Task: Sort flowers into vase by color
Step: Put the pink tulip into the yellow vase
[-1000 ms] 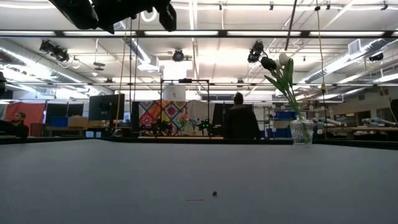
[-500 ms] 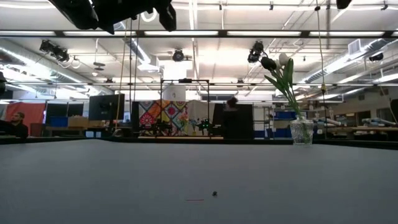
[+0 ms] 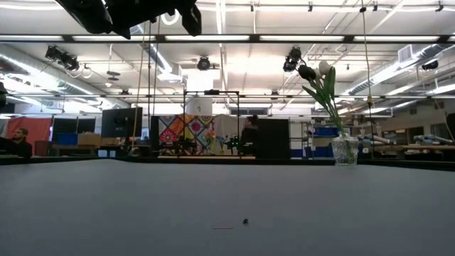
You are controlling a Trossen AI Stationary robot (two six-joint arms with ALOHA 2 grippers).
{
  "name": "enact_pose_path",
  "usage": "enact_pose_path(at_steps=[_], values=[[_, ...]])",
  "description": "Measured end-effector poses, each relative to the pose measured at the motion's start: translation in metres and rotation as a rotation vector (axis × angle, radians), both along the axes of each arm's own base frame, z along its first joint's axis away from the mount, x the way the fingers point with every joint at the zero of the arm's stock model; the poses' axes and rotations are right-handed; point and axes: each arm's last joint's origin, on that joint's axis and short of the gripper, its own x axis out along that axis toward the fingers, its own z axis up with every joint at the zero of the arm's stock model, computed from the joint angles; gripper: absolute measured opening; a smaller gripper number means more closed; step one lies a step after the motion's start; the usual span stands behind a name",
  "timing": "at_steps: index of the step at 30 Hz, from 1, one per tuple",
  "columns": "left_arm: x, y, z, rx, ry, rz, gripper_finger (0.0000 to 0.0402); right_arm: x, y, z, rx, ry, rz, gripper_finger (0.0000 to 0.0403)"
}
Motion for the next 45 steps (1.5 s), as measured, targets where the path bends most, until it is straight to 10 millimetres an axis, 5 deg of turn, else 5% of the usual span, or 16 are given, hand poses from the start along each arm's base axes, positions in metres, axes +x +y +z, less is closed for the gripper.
enact_pose_path(at_steps=[12, 24, 45], values=[[0.000, 0.000, 0.000, -0.001, 0.001, 0.000, 0.0025, -0.033, -0.008, -0.002, 0.083, -0.032, 0.243, 0.0000], [0.000, 0.000, 0.000, -0.001, 0.001, 0.000, 0.0025, 0.012, 0.022, -0.033, 0.194, -0.128, 0.527, 0.0000], [0.000, 0.000, 0.000, -0.001, 0.001, 0.000, 0.0025, 0.043, 0.053, -0.108, 0.198, -0.121, 0.715, 0.0000]])
